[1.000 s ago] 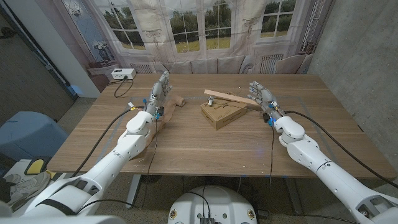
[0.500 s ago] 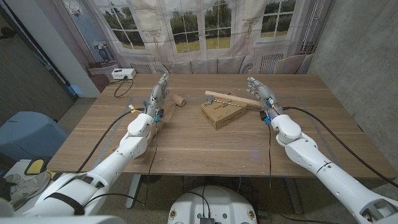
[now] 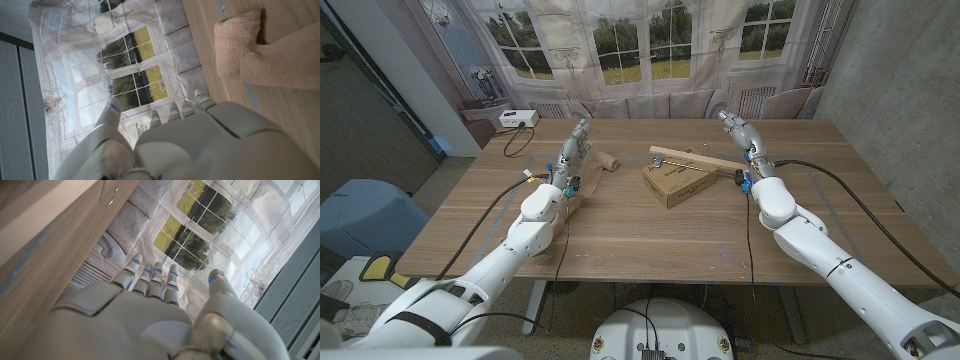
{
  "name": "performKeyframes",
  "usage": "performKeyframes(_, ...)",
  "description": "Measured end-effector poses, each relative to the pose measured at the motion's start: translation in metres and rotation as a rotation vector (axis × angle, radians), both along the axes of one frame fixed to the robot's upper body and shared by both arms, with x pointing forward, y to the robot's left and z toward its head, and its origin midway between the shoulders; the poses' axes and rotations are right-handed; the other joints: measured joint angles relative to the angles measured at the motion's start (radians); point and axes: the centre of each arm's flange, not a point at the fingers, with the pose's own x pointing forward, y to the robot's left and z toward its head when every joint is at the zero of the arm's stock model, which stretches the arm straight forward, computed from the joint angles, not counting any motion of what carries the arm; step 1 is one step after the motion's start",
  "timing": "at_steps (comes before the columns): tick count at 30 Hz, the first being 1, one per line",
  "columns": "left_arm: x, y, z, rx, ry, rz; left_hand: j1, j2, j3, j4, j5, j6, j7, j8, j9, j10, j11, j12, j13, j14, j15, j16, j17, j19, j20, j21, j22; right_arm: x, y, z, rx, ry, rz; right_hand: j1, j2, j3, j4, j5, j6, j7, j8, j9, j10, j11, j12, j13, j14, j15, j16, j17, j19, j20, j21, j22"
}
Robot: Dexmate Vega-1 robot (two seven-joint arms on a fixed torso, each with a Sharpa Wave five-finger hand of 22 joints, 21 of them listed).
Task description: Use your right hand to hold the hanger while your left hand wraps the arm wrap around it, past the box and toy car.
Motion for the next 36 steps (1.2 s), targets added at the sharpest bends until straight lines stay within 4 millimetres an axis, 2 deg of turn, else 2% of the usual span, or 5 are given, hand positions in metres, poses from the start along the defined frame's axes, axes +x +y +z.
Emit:
performKeyframes(6,-0.005,0.004,0.002,0.004,-0.011,-0.002,0.0,0.0,0.0,0.0,0.0,0.002,0.002,0.004,0.0,0.01,0.003,0.008,-0.004,0.015,0.004,0.0,0.0,0.013,0.006,0.006,0.0,-0.004,0.004,0.005,-0.052,-0.014,-0.056,0.0,0.0,0.0,0.0,0.0,0.0,0.0,0.0,0.0,0.0,0.0,0.0,0.0,0.006,0.006,0.0,-0.007,0.021,0.004,0.006,0.0)
performKeyframes(14,-0.012,0.006,0.001,0.003,-0.018,0.002,0.0,0.0,-0.003,0.003,0.0,0.015,0.007,0.004,0.0,0.026,0.004,0.015,-0.014,0.068,0.057,0.016,0.003,0.05,0.043,0.013,0.0,-0.017,0.008,0.021,-0.138,-0.038,-0.109,0.007,0.007,0.0,0.0,0.0,0.0,0.0,0.0,0.0,0.004,0.004,0.0,0.0,0.027,0.012,0.004,-0.016,0.037,0.014,0.01,0.0)
performKeyframes(20,-0.017,0.004,-0.001,0.0,-0.019,0.001,0.0,0.0,-0.007,0.007,0.0,0.024,0.016,0.007,0.0,0.039,0.006,0.019,-0.018,0.091,0.07,0.022,0.006,0.064,0.057,0.021,0.0,-0.02,0.007,0.024,-0.191,-0.025,-0.159,0.015,0.015,0.0,0.0,0.0,0.0,0.0,0.0,0.0,0.015,0.003,0.0,0.0,0.036,0.007,0.012,-0.021,0.048,0.025,0.01,0.0)
performKeyframes(24,-0.021,0.002,-0.002,0.003,-0.024,-0.007,0.0,0.0,-0.007,0.007,0.0,0.026,0.018,0.011,0.0,0.04,0.007,0.019,-0.018,0.1,0.068,0.022,0.008,0.07,0.063,0.024,0.0,-0.016,0.004,0.02,-0.212,0.002,-0.191,0.018,0.018,0.002,-0.002,0.0,0.0,0.0,0.0,0.0,0.015,0.003,0.0,0.0,0.036,0.007,0.012,-0.021,0.048,0.025,0.01,0.0)
performKeyframes(36,-0.031,0.003,-0.008,-0.007,-0.009,0.009,0.0,0.0,-0.007,0.007,0.0,0.031,0.023,0.011,0.0,0.05,0.018,0.026,-0.018,0.114,0.068,0.022,0.007,0.08,0.073,0.028,0.005,-0.039,0.005,0.031,-0.364,0.016,-0.286,0.05,0.05,0.017,-0.016,0.0,-0.006,-0.005,0.0,0.0,0.02,-0.002,0.003,-0.005,0.06,0.005,0.012,-0.034,0.061,0.038,0.018,0.0)
